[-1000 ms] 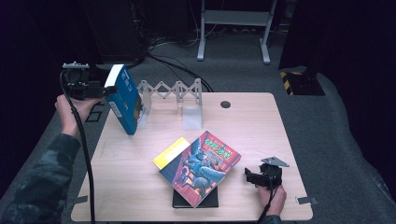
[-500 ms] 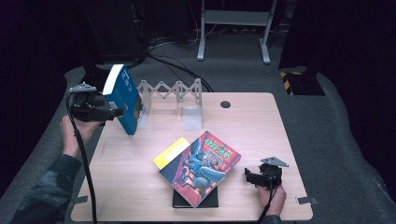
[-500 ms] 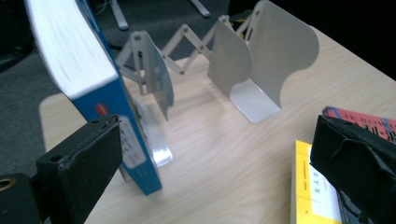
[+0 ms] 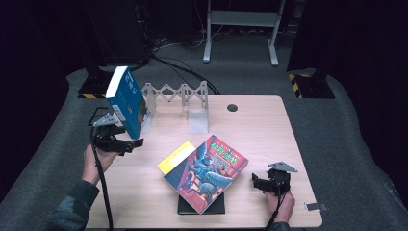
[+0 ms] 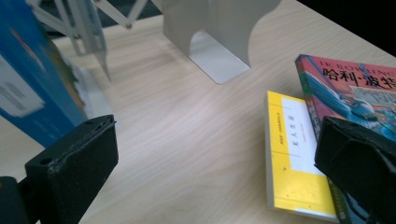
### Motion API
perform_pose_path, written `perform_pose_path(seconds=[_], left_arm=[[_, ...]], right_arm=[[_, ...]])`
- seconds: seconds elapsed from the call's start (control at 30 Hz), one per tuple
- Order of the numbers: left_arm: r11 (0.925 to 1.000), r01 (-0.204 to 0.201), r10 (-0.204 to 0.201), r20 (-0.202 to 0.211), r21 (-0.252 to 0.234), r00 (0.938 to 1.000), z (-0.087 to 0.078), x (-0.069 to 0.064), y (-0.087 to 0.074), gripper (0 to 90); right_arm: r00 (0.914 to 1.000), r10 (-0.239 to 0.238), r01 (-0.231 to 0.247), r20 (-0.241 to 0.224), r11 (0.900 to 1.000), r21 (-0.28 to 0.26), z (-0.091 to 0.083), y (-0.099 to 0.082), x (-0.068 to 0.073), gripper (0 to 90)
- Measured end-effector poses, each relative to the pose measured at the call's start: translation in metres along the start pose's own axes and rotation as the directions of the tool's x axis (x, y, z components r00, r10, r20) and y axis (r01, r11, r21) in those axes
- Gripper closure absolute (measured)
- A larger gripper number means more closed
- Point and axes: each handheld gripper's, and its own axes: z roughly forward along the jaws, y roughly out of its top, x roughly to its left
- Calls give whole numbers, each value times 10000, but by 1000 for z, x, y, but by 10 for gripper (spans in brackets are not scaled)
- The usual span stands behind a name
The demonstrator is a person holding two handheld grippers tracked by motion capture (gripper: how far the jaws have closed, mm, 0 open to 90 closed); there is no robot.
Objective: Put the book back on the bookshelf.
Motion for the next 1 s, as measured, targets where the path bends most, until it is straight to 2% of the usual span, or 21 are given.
perform_pose_path(seconds=[0.07, 0.17, 0.23, 0.27, 0.4, 0.47, 0.53, 0.77, 0.83, 0.87, 0.93, 0.97, 1.0], left_arm=[[9999, 71, -72, 82, 91, 9999, 4, -1, -6, 0], [9974, 473, -488, 270, 535, 9984, 11, -3, -14, 0], [9952, 591, -622, 372, 777, 9974, 15, -5, -19, 0], [9955, 584, -605, 268, 749, 9978, 17, -6, -21, 0], [9936, 713, -753, 434, 872, 9962, 21, -11, -24, 0], [9953, 635, -660, 323, 731, 9973, 23, -14, -25, 0], [9951, 506, -543, 416, 849, 9977, 24, -15, -24, 0], [9958, 442, -469, 319, 802, 9984, 28, -22, -22, 0], [9947, 410, -447, 369, 941, 9983, 31, -24, -23, 0], [9959, 414, -439, 302, 806, 9986, 33, -26, -23, 0], [9946, 376, -414, 374, 970, 9984, 34, -28, -23, 0], [9953, 442, -470, 311, 856, 9984, 36, -29, -23, 0], [9952, 396, -427, 320, 899, 9986, 37, -29, -23, 0]], right_arm=[[10000, 37, -36, 21, 9999, -95, 1, 0, 0, 106], [10000, 5, -5, -5, 10000, -1, 0, 0, 1, 106], [10000, -8, 8, 46, 10000, -11, 0, 0, 1, 106], [10000, 37, -37, 23, 10000, 42, 0, 0, 2, 106], [10000, -30, 30, 7, 10000, -2, 1, 0, 2, 106], [10000, -53, 53, 60, 10000, 42, 0, 0, 2, 106], [9999, -108, 108, 67, 9999, 78, 0, 1, 2, 106], [10000, -16, 16, -37, 10000, -24, 0, 1, 1, 102], [9996, 208, -209, -183, 9998, -12, 0, 1, 0, 95], [9984, 362, -359, -436, 9993, 72, -2, 2, -2, 94], [9961, 595, -591, -655, 9982, 83, -4, 2, -3, 87], [9938, 737, -739, -827, 9973, 10, -7, 2, -3, 88], [9936, 775, -777, -820, 9970, 10, -11, 4, 0, 87]])
